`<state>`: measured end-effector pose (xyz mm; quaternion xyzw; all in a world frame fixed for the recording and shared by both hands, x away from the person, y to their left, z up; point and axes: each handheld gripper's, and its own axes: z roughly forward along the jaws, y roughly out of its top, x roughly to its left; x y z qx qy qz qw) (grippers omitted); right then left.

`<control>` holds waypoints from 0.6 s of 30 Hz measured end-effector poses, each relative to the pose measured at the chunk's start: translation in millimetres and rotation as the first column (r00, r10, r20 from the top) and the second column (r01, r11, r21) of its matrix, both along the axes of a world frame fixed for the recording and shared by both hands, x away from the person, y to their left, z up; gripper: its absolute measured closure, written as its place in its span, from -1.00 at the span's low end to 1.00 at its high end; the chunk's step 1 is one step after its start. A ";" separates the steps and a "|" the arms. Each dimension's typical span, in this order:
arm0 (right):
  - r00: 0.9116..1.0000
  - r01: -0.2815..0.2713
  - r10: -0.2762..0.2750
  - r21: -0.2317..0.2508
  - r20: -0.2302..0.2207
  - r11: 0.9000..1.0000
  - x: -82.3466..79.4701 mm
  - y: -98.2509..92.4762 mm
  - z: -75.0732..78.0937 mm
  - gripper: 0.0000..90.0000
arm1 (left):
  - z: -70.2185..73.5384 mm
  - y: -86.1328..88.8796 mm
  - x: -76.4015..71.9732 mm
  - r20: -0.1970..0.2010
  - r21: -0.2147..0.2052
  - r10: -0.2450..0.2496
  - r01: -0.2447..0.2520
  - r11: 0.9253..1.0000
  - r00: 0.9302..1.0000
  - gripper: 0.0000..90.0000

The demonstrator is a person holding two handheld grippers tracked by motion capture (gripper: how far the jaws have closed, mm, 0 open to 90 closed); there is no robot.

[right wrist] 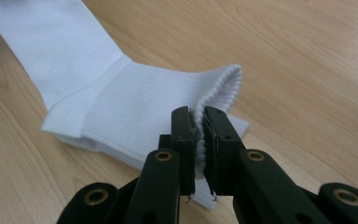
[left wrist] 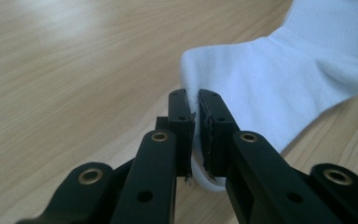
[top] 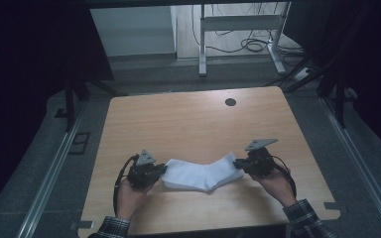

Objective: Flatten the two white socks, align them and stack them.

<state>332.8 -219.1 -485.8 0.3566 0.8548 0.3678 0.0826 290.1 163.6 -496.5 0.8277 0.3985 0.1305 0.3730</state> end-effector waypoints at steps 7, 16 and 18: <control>0.999 0.005 -0.007 -0.048 -0.038 0.999 -0.3 -1.2 -17.0 0.76 | -15.6 -11.6 -2.0 -0.010 0.097 -0.007 0.008 0.995 1.000 0.79; 0.998 0.051 -0.050 -0.047 0.022 0.998 0.3 -5.9 -11.4 0.34 | -11.9 -9.0 -4.2 0.040 0.066 0.062 -0.064 0.996 0.997 0.07; 0.998 0.051 -0.050 -0.043 0.025 0.998 1.2 -3.5 -13.2 0.30 | -16.4 -9.9 -3.9 0.024 0.073 0.061 -0.063 0.995 0.998 0.07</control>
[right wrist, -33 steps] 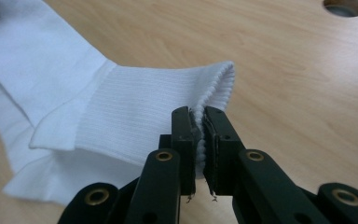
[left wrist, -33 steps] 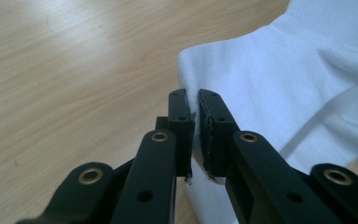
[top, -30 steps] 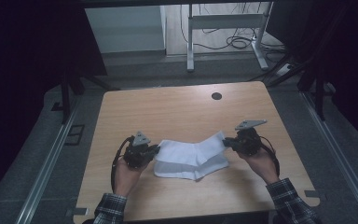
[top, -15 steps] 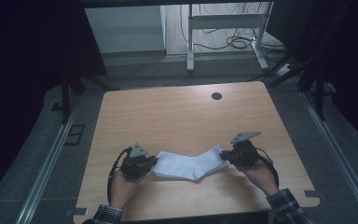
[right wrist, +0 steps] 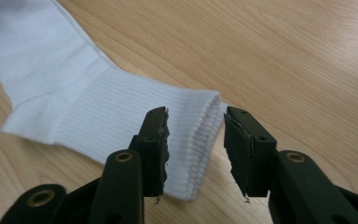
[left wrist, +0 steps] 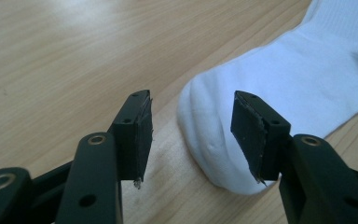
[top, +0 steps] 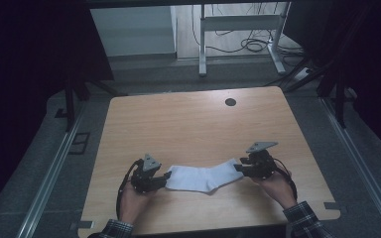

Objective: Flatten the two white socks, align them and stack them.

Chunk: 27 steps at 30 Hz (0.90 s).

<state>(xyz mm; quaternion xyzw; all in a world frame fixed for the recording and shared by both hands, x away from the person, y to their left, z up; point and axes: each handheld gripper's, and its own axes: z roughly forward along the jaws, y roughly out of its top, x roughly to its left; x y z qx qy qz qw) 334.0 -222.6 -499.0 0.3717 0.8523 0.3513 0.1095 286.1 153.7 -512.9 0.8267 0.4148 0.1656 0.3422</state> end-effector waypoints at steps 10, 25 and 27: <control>0.998 -0.005 0.003 -0.030 -0.060 1.000 8.7 5.7 -24.6 0.32 | -20.5 -5.8 7.8 -0.068 0.004 0.001 -0.001 1.000 0.998 0.07; 0.998 -0.007 0.007 0.010 -0.062 1.000 6.8 6.2 -12.8 0.73 | -12.0 -4.8 16.2 -0.098 -0.021 -0.043 0.041 0.999 0.994 0.82; 0.999 -0.010 0.011 0.022 -0.050 1.000 8.1 5.3 -8.1 0.73 | -7.3 -3.0 18.4 -0.089 -0.026 -0.043 0.041 0.999 0.995 0.82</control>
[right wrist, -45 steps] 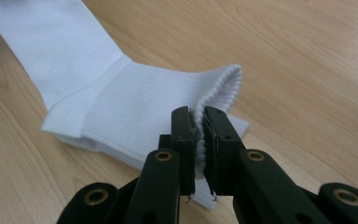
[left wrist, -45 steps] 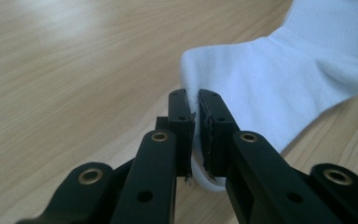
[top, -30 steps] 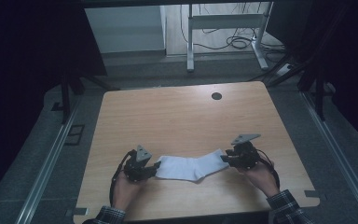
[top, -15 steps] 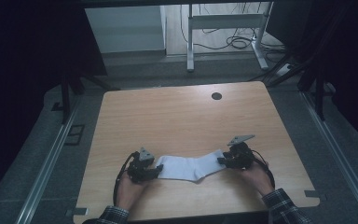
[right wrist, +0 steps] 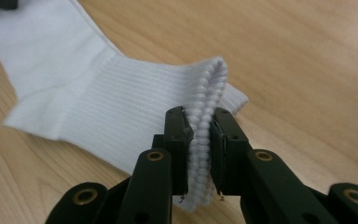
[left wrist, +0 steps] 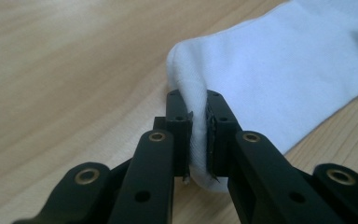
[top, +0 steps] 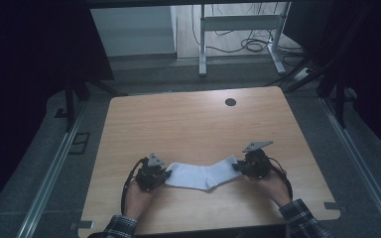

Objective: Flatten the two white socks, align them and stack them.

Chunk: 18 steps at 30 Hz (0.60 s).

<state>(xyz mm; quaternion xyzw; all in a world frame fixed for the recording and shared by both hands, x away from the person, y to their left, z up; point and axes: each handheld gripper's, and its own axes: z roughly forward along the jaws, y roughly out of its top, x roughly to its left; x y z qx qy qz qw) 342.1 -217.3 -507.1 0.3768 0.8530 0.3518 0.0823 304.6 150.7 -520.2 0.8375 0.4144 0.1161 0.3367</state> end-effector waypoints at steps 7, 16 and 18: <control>0.999 0.011 -0.012 0.029 0.039 1.000 8.9 0.1 17.4 0.73 | 18.2 1.0 14.7 0.038 0.003 0.011 -0.011 1.000 0.999 0.82; 0.996 0.052 -0.054 0.034 0.075 0.998 30.8 -0.4 34.4 0.73 | 36.9 -3.2 42.4 0.064 -0.005 0.033 -0.032 0.999 0.997 0.82; 0.995 0.064 -0.067 0.034 0.080 0.997 37.0 -0.9 36.8 0.73 | 38.3 -5.1 48.0 0.069 -0.003 0.038 -0.038 0.999 0.997 0.82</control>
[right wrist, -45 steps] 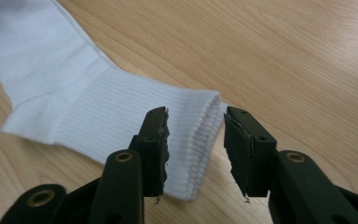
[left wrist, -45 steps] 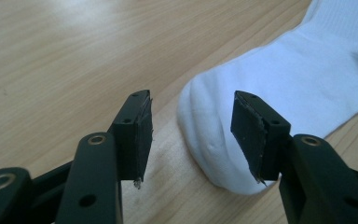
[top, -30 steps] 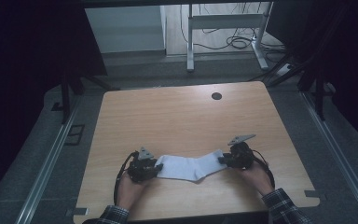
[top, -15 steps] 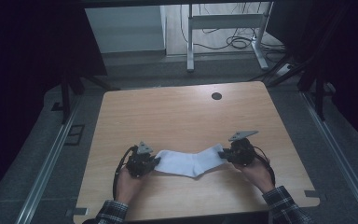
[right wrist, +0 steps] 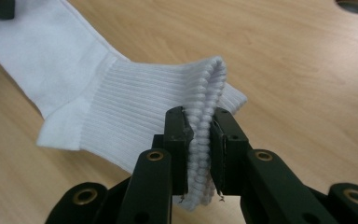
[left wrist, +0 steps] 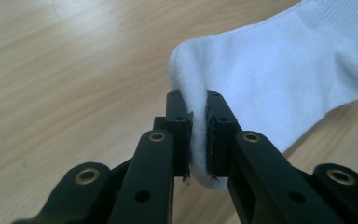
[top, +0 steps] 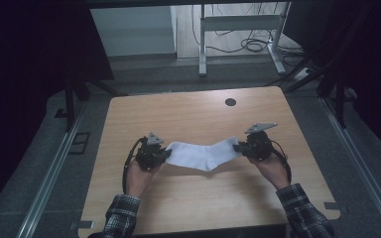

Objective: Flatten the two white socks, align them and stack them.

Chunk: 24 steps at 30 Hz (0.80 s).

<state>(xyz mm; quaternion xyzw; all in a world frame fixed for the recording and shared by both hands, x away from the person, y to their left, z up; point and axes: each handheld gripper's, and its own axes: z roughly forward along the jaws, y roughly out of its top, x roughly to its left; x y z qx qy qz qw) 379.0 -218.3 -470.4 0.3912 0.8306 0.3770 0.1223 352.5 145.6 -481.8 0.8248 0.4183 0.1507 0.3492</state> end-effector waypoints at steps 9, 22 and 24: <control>0.999 0.045 -0.045 -0.010 -0.004 0.999 24.3 3.4 -6.7 0.73 | -7.3 -7.3 25.7 0.001 0.038 0.042 -0.042 0.998 0.999 0.82; 0.997 0.072 -0.074 -0.065 -0.017 0.995 39.0 3.3 -35.4 0.70 | -37.8 -20.0 35.9 -0.044 0.103 0.045 -0.041 0.994 0.998 0.78; 0.997 0.074 -0.076 -0.077 -0.026 0.994 40.2 2.9 -41.9 0.67 | -41.8 -20.8 36.3 -0.052 0.109 0.047 -0.041 0.993 0.998 0.78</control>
